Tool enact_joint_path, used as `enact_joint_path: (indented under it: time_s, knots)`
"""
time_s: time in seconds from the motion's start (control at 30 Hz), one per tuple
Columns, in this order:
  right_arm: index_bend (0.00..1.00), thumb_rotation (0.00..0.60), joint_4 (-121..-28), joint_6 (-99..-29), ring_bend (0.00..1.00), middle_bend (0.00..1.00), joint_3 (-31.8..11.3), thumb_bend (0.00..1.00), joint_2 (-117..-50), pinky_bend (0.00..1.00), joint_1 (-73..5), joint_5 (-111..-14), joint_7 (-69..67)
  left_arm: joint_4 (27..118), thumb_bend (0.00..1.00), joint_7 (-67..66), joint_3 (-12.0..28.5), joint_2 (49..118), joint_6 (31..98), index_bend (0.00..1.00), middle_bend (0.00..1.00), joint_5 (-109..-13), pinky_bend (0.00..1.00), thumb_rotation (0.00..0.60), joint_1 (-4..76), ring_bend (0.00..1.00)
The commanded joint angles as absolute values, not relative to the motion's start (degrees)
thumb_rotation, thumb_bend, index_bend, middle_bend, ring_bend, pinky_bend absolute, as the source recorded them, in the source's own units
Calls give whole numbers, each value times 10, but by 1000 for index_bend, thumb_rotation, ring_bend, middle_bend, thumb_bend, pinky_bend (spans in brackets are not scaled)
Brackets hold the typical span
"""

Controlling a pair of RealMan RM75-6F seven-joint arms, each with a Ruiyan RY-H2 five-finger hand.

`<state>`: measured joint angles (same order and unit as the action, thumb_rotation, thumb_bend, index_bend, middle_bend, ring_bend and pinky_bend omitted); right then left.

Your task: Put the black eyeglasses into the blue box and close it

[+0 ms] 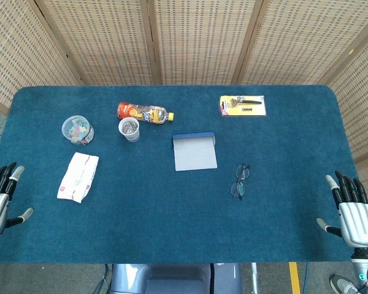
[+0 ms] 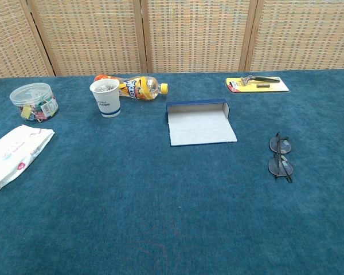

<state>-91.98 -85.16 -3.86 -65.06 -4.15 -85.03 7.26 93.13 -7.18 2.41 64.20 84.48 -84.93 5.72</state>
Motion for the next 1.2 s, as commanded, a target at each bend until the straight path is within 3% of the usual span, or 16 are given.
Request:
enact_joint_path:
  time_s: [0.03,0.6,0.77,0.9,1.0,1.2]
  knots:
    - [0,600,-919,-851,0,0,-38,0,-651,0,-41,-850,72,932,0,-70,24,641,845,0,0,-850,0,600,57,0]
    - [4,600,-887,-817,0,0,-38,0,-668,0,-69,-865,80,930,0,-67,27,641,849,0,0,-846,0,600,55,0]
    - [115,600,-843,-760,0,0,-41,13,-674,0,-135,-921,47,929,0,-70,29,644,853,0,0,-849,0,600,56,0]
    - [223,600,-770,-689,0,0,-49,116,-697,0,-234,-989,-24,925,0,-75,36,650,855,0,0,-839,0,600,57,0]
    - [302,600,-712,-680,0,0,-51,165,-728,0,-280,-1022,-55,922,0,-78,42,653,849,0,0,-826,0,600,60,0]
    - [327,600,-646,-628,0,0,-42,231,-776,0,-350,-1045,-59,904,0,-82,52,665,843,0,0,-814,0,600,68,0]
